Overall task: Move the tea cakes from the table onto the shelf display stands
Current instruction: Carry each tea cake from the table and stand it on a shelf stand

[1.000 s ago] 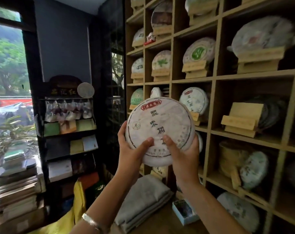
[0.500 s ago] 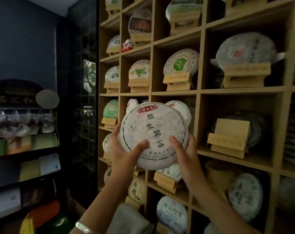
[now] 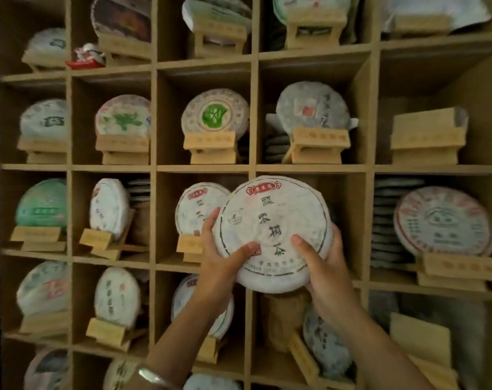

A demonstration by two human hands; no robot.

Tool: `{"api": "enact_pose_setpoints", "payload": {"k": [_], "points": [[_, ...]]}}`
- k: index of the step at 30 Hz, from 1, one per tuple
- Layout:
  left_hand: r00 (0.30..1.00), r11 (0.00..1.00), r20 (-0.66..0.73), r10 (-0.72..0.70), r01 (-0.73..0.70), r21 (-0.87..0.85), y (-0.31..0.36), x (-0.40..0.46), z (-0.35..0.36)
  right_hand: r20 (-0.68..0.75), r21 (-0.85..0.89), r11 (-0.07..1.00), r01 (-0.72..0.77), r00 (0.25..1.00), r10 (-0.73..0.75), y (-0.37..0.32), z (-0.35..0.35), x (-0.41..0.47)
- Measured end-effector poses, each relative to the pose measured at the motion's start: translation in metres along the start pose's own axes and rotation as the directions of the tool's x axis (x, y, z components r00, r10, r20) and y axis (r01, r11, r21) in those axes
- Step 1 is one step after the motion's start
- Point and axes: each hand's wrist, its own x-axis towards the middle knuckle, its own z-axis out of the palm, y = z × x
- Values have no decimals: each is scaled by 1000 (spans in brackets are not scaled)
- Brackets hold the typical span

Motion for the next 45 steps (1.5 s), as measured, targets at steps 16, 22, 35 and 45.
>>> {"api": "enact_pose_setpoints", "payload": {"k": [16, 22, 35, 45], "points": [[955, 893, 214, -205, 93, 441, -76, 100, 2, -313, -144, 980, 138, 933, -178, -11, -69, 19], [933, 786, 197, -301, 126, 606, -117, 115, 23, -352, -168, 970, 176, 909, -226, -24, -77, 23], [857, 776, 196, -476, 305, 552, -138, 121, 30, -368, -205, 959, 195, 893, -260, -35, -99, 6], [844, 778, 170, -508, 365, 511, -117, 96, 23, -351, -169, 966, 195, 904, -244, -49, -97, 7]]}}
